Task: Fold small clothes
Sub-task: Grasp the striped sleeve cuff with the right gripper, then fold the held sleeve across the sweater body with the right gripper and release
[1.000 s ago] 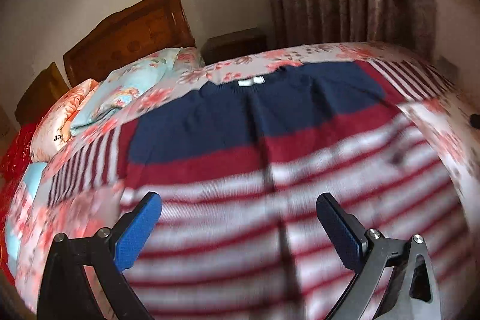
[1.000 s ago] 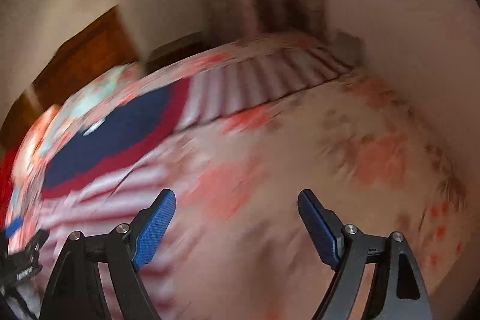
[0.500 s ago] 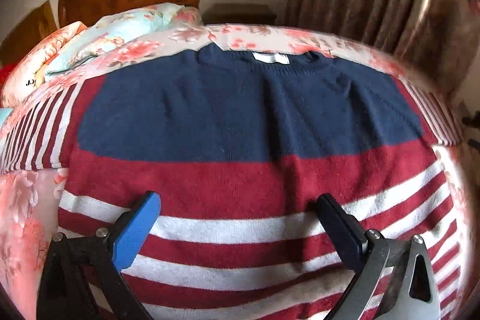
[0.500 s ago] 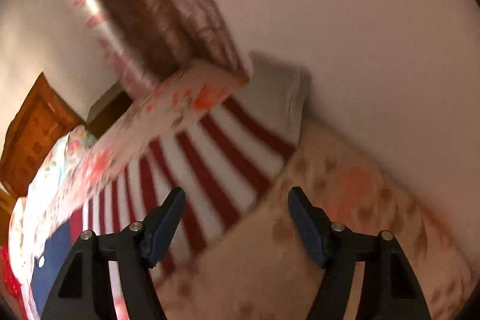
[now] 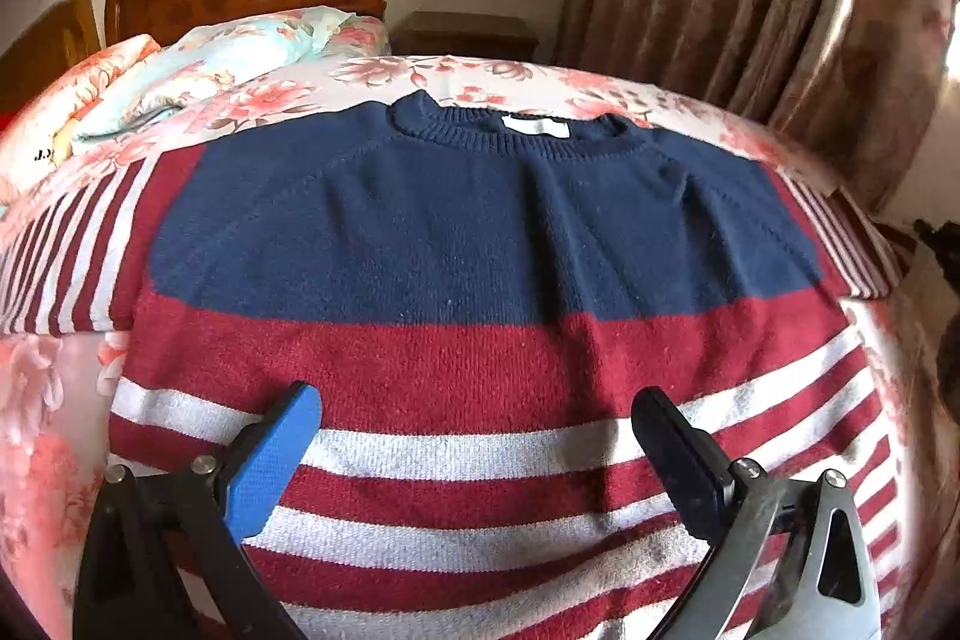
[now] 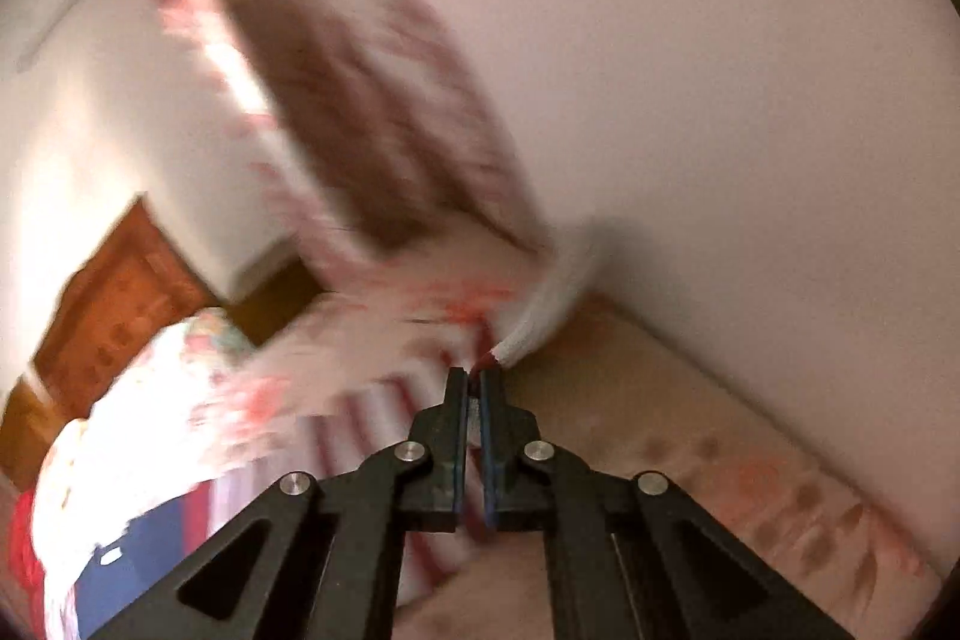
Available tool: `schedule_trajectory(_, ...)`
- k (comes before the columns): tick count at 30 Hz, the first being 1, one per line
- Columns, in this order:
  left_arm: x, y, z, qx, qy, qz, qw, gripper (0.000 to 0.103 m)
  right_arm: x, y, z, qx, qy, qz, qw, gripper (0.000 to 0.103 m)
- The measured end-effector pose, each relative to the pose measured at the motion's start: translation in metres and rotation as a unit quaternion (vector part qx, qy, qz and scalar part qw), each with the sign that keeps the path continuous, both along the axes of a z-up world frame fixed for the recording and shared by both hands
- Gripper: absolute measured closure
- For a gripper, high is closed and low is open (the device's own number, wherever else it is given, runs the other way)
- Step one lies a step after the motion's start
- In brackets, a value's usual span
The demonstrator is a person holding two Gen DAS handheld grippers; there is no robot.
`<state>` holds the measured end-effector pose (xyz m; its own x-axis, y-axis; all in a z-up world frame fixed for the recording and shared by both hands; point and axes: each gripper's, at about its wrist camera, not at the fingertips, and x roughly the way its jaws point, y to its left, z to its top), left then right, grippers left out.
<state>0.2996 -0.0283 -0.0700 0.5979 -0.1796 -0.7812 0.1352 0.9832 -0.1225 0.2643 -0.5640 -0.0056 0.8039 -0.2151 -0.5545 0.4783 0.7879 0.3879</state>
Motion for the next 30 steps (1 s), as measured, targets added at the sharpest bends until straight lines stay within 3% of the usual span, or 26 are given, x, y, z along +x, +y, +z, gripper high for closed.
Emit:
schedule_trajectory(2, 0.000, -0.002, 0.000, 0.007, 0.001, 0.000, 1.0000, 0.000, -0.002, 0.023, 0.018, -0.022, -0.024, 0.026, 0.999, 0.099)
schedule_trajectory(4, 0.001, -0.005, 0.000, 0.016, 0.002, 0.000, 0.9999, 0.000, 0.000, 0.036, 0.031, -0.009, -0.046, 0.043, 0.998, 0.099)
schedule_trajectory(7, 0.000, -0.002, 0.000, 0.011, 0.000, 0.002, 0.9999, 0.000, 0.006, 0.066, 0.053, -0.036, -0.055, 0.080, 0.995, 0.100)
schedule_trajectory(9, -0.001, 0.000, 0.000, 0.005, -0.002, 0.004, 1.0000, 0.000, 0.008, 0.108, 0.068, -0.053, -0.060, 0.150, 0.985, 0.101)
schedule_trajectory(11, -0.002, 0.002, 0.001, -0.002, -0.004, 0.008, 1.0000, 0.000, 0.010, 0.167, 0.079, -0.098, -0.054, 0.235, 0.965, 0.101)
schedule_trajectory(13, -0.003, 0.006, 0.001, -0.012, -0.006, 0.011, 0.9999, 0.000, 0.009, 0.241, 0.077, -0.129, -0.050, 0.360, 0.923, 0.099)
schedule_trajectory(14, -0.003, 0.007, 0.002, -0.017, -0.006, 0.012, 0.9998, 0.000, 0.008, 0.268, 0.070, -0.132, -0.036, 0.408, 0.903, 0.094)
schedule_trajectory(15, -0.003, 0.009, 0.002, -0.021, -0.007, 0.014, 0.9997, 0.000, 0.009, 0.285, 0.062, -0.133, -0.020, 0.432, 0.892, 0.082)
schedule_trajectory(16, -0.003, 0.010, 0.002, -0.024, -0.007, 0.014, 0.9996, 0.000, 0.008, 0.301, 0.049, -0.135, -0.002, 0.447, 0.884, 0.080)
schedule_trajectory(19, -0.004, 0.011, 0.002, -0.028, -0.008, 0.014, 0.9995, 0.000, -0.003, 0.305, 0.023, -0.140, 0.026, 0.434, 0.890, 0.080)
schedule_trajectory(25, -0.006, 0.013, 0.004, -0.039, -0.011, 0.017, 0.9990, 0.000, -0.027, 0.194, 0.000, -0.070, 0.051, 0.286, 0.954, 0.078)
schedule_trajectory(27, -0.008, 0.015, 0.009, -0.070, -0.012, 0.024, 0.9972, 0.000, -0.030, 0.144, -0.010, -0.026, 0.063, 0.237, 0.969, 0.078)
schedule_trajectory(30, -0.011, 0.000, 0.037, -0.143, -0.031, 0.012, 0.9892, 0.000, -0.032, 0.098, -0.016, 0.018, 0.061, 0.200, 0.978, 0.078)
